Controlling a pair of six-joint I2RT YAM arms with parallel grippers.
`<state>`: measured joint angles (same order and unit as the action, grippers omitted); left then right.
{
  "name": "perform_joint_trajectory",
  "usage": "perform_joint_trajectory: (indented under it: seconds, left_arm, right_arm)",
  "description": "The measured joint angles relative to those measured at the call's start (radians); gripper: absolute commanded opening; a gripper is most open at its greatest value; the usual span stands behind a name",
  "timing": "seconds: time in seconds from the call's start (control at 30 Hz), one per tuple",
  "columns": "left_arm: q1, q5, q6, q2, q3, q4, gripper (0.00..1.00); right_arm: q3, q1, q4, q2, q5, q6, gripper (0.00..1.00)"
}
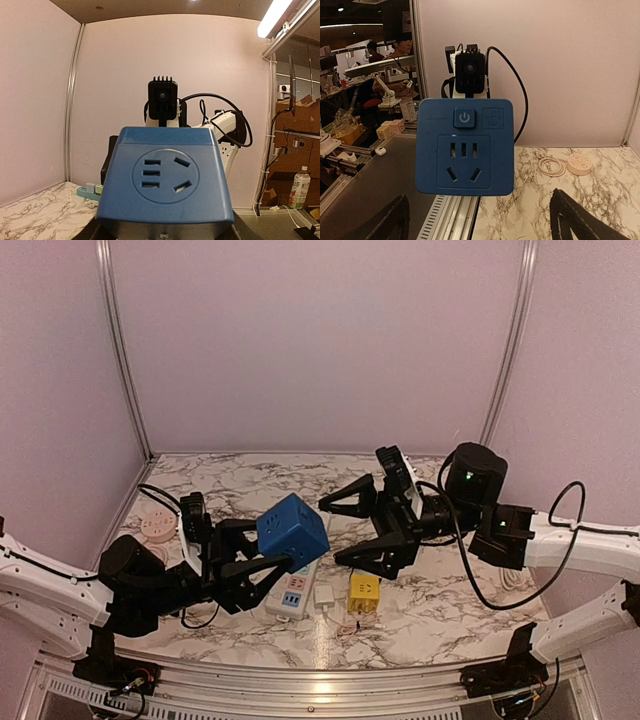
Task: Insert the plug
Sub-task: Pass from the left arm to the right
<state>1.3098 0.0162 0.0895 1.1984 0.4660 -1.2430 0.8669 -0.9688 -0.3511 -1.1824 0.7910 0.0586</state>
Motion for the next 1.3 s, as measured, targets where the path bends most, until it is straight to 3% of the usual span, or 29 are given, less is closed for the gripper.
perform_joint_trajectory:
  seconds: [0.27,0.73,0.87,0.97,1.03,1.07,1.13,1.27,1.3]
  left_arm:
    - [0.0,0.01,0.004,0.02,0.0,-0.02,0.31]
    - [0.0,0.01,0.016,0.033,0.0,-0.045,0.31]
    - [0.0,0.01,0.016,0.033,0.0,-0.048,0.31]
    - [-0.001,0.007,0.01,0.033,-0.005,-0.055,0.33]
    - [-0.001,0.006,0.013,0.033,-0.01,-0.063,0.41]
    - [-0.001,0.003,0.013,0.033,-0.013,-0.066,0.44]
    - [-0.001,-0.003,0.013,0.033,-0.018,-0.076,0.55]
    - [0.001,-0.026,0.02,0.031,-0.039,-0.097,0.95]
    - [0.001,-0.047,0.02,0.027,-0.053,-0.103,0.98]
  right_arm:
    - [0.006,-0.019,-0.065,-0.03,0.009,0.062,0.86]
    - [0.087,-0.081,-0.057,-0.095,-0.015,0.034,0.72]
    - [0.101,-0.088,-0.056,-0.119,-0.014,0.034,0.57]
    - [0.103,-0.089,-0.06,-0.128,-0.009,0.045,0.29]
    - [0.106,-0.089,-0.061,-0.133,-0.002,0.05,0.04]
    - [0.107,-0.089,-0.061,-0.137,0.0,0.05,0.0]
    - [0.115,-0.089,-0.06,-0.143,0.005,0.058,0.0]
    - [0.124,-0.09,-0.05,-0.156,0.006,0.065,0.0]
    - [0.126,-0.09,-0.036,-0.157,0.005,0.068,0.0]
